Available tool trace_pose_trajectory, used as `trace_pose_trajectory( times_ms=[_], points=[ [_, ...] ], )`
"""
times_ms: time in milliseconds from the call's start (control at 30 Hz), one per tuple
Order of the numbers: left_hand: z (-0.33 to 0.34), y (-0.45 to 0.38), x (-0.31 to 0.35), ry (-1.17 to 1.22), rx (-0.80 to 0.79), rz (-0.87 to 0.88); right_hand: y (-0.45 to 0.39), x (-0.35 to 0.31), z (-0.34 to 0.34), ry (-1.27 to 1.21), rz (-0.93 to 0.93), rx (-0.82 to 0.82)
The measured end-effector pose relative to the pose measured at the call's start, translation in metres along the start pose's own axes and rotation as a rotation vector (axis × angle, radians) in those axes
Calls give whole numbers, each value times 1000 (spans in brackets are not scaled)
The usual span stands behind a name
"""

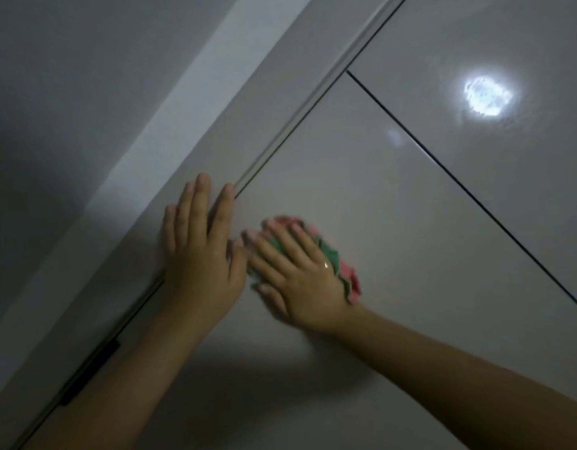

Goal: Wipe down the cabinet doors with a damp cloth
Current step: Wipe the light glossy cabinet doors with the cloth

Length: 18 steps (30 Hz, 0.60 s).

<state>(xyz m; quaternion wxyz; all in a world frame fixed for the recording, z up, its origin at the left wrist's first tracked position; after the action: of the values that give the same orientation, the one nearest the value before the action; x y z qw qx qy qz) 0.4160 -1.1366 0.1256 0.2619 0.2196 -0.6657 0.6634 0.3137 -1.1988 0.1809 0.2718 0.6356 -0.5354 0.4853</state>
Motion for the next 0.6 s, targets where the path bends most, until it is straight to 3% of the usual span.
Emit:
trace_pose_trajectory(
  times_ms=[67, 133, 200, 267, 333, 400, 500, 567, 600],
  points=[
    [1, 2, 11, -12, -7, -81, 43, 7, -9, 24, -42, -95],
    [3, 1, 32, -9, -6, -103, 69, 58, -35, 116, 37, -103],
    [6, 1, 55, 28, -17, -90, 79, 132, -64, 244, 233, -79],
    [11, 5, 72, 75, -42, -74, 75, 187, -83, 265, 543, -22],
    [15, 12, 82, 87, -58, -48, 64, 184, -81, 291, 782, 114],
    [18, 18, 89, 76, -60, -12, 55, 136, -61, 226, 676, 151],
    [26, 12, 98, 73, -29, 30, 78, 68, -40, 145, 186, -9],
    [31, 10, 107, 92, -48, 5, 100, 101, -53, 179, 142, -77],
    [34, 7, 117, 123, -48, -13, 109, 138, -67, 217, 226, -79]
  ],
)
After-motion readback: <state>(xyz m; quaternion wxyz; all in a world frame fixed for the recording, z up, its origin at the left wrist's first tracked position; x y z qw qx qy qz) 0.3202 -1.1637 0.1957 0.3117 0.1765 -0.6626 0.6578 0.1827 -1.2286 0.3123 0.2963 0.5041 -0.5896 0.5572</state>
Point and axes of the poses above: each hand's wrist, its own y-axis away from the middle knuckle, its own z-axis out of the palm, x = y × z, the point moved 6 cm from there along -y, towards the middle knuckle, and after that the axes turned 6 degrees about x, right-handed, at the moved point
